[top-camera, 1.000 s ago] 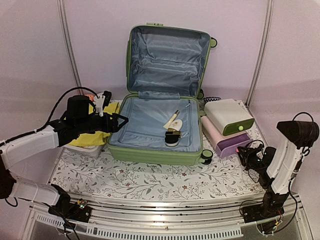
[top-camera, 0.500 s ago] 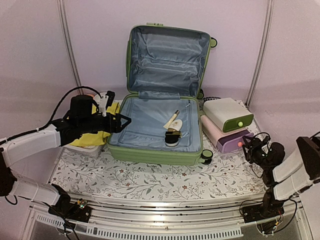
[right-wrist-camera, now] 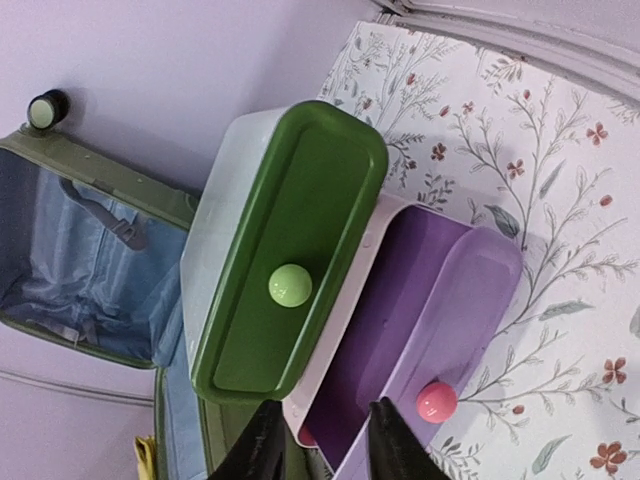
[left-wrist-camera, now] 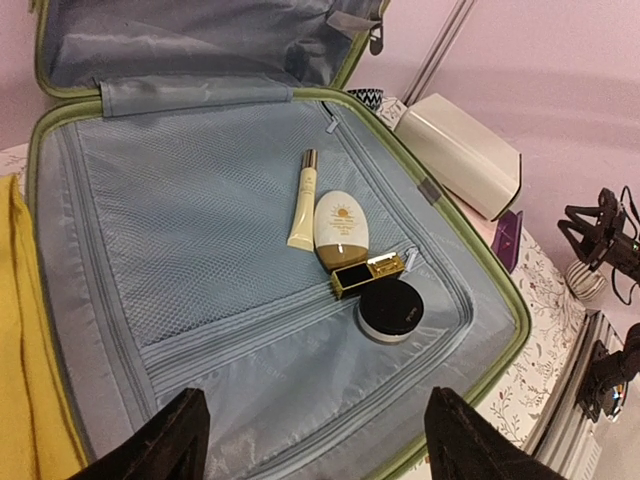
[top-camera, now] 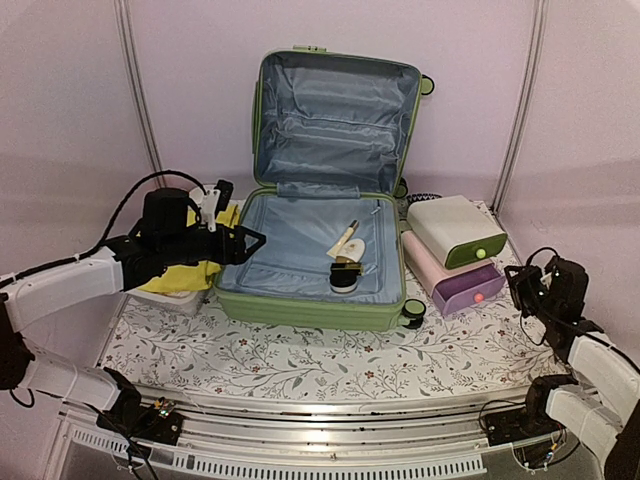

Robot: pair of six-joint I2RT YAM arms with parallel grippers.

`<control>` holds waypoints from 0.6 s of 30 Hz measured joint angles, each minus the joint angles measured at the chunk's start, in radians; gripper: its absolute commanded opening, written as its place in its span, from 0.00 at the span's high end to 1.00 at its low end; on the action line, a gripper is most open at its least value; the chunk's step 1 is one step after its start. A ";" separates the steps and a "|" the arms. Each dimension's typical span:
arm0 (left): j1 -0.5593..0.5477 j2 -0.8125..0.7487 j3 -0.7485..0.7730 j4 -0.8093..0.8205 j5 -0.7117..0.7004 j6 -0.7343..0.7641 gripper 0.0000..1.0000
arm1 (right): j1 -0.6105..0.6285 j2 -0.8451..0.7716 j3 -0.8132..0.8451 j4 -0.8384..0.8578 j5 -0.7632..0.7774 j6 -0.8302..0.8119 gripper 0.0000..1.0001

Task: Open, take out, and arrange the luggage
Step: Open the drawer in the storage box.

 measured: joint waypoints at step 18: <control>-0.028 0.057 0.031 0.001 -0.008 0.000 0.23 | 0.031 0.478 0.463 -0.407 -0.032 -0.025 0.98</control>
